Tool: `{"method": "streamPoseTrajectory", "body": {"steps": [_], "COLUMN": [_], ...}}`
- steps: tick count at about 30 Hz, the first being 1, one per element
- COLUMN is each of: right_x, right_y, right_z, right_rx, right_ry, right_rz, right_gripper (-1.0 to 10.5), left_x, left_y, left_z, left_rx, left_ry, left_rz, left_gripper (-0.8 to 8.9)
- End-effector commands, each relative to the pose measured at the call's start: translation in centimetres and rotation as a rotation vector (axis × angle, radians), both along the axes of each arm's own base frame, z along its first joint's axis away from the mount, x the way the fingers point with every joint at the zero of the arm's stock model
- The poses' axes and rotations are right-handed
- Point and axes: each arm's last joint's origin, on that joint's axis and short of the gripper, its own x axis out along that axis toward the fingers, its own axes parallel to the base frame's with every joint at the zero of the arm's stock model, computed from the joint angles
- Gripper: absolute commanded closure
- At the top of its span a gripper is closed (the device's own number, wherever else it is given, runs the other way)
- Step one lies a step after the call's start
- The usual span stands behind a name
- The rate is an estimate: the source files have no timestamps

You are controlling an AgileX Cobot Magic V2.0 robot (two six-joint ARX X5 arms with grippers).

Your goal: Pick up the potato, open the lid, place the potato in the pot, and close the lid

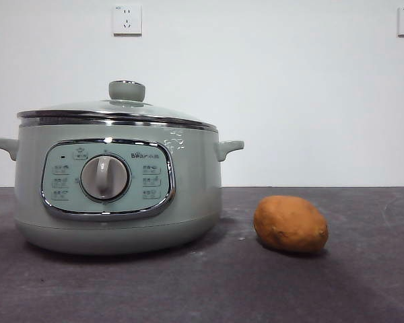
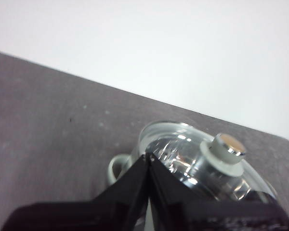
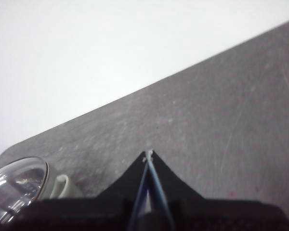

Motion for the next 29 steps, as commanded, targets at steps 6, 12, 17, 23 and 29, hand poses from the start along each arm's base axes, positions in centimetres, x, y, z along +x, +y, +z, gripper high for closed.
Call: {"method": "streamPoseTrajectory", "body": {"steps": [6, 12, 17, 23, 29], "right_x": [3.0, 5.8, 7.8, 9.1, 9.3], "right_y": [0.5, 1.2, 1.8, 2.2, 2.5], "right_z": [6.4, 7.9, 6.4, 5.2, 5.1], "right_rx": [-0.14, -0.157, -0.12, -0.092, -0.094], "right_ry": [0.046, 0.115, 0.21, 0.266, 0.274], "right_rz": [0.117, 0.254, 0.427, 0.532, 0.545], "right_gripper": [9.6, 9.6, 9.4, 7.0, 4.7], "left_x": [2.5, 5.0, 7.2, 8.6, 8.9], "left_y": [-0.3, -0.7, -1.1, -1.6, -1.6], "left_z": [6.2, 8.2, 7.3, 6.1, 6.2], "left_rx": [0.093, 0.072, 0.018, -0.028, -0.025], "left_ry": [0.01, 0.063, 0.148, 0.227, 0.214], "left_rz": [-0.143, -0.322, -0.498, -0.609, -0.605], "left_gripper": [8.19, 8.18, 8.18, 8.12, 3.85]}}
